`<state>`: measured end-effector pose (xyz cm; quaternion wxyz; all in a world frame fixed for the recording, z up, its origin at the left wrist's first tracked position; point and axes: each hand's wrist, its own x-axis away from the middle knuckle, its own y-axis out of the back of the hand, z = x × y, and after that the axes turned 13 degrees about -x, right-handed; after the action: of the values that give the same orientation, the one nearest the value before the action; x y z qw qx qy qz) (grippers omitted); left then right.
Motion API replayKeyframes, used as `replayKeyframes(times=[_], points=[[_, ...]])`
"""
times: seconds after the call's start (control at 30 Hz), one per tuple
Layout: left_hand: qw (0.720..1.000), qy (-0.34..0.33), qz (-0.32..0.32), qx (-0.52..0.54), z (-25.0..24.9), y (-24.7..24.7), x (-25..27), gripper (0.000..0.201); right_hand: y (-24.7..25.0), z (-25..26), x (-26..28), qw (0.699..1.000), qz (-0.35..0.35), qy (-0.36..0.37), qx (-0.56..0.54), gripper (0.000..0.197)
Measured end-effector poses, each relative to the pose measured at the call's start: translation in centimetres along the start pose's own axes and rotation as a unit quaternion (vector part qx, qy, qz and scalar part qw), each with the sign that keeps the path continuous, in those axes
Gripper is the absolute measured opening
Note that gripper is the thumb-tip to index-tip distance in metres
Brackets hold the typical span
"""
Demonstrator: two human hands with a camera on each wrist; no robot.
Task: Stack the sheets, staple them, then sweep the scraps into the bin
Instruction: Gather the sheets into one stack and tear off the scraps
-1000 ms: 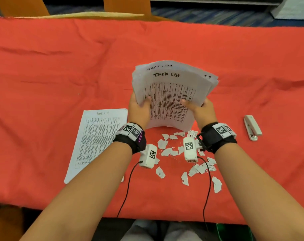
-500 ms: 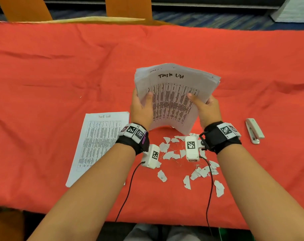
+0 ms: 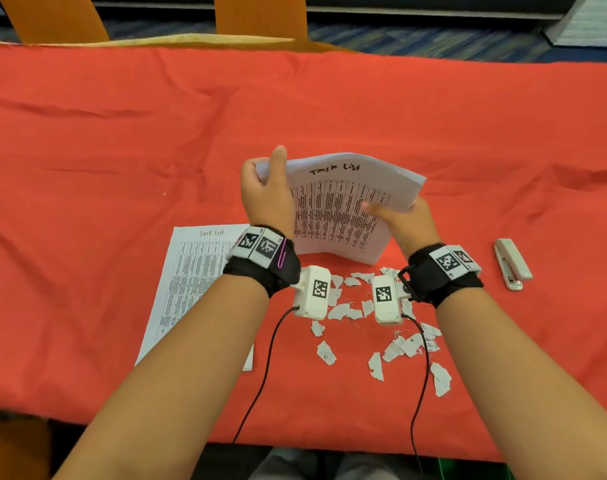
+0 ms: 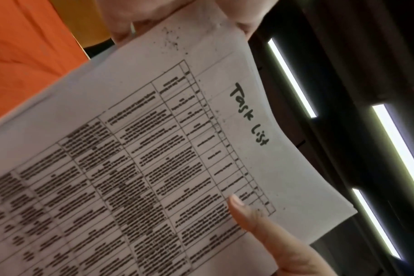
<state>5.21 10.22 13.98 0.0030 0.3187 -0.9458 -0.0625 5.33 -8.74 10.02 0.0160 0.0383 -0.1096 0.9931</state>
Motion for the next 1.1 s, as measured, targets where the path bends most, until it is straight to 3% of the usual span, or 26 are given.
replayKeyframes(times=[0.27,0.33,0.4,0.47,0.57,0.73,0.93,1.1], points=[[0.999,-0.038,0.024,-0.009,-0.3,0.3,0.3,0.023,-0.3,-0.1,-0.5,1.0,-0.006,0.01,0.003,0.016],[0.995,-0.064,0.07,0.013,-0.1,0.9,0.1,0.032,0.1,-0.2,-0.5,1.0,-0.021,0.007,-0.013,0.016],[0.983,-0.121,0.129,-0.05,0.8,1.6,0.3,0.053,0.5,-0.3,-0.5,0.999,-0.027,0.007,-0.034,0.018],[0.967,-0.154,0.167,-0.118,2.2,1.9,0.7,0.059,0.6,-0.4,-0.5,0.999,-0.028,0.007,-0.039,0.019],[0.977,-0.128,0.138,-0.103,2.7,1.7,0.9,0.032,0.3,-0.3,-0.7,0.999,-0.026,0.02,-0.037,0.02],[0.989,-0.102,0.094,-0.049,2.5,1.7,0.5,0.038,0.0,-0.1,-0.6,0.999,-0.018,0.034,-0.035,0.021],[0.991,-0.026,0.119,-0.061,6.5,1.3,1.3,0.03,-0.2,-3.2,-0.4,0.999,-0.008,-0.053,0.004,0.033],[0.993,-0.032,0.1,-0.06,8.0,1.4,0.9,0.035,-0.5,-3.7,-0.7,0.998,-0.025,-0.049,0.004,0.028]])
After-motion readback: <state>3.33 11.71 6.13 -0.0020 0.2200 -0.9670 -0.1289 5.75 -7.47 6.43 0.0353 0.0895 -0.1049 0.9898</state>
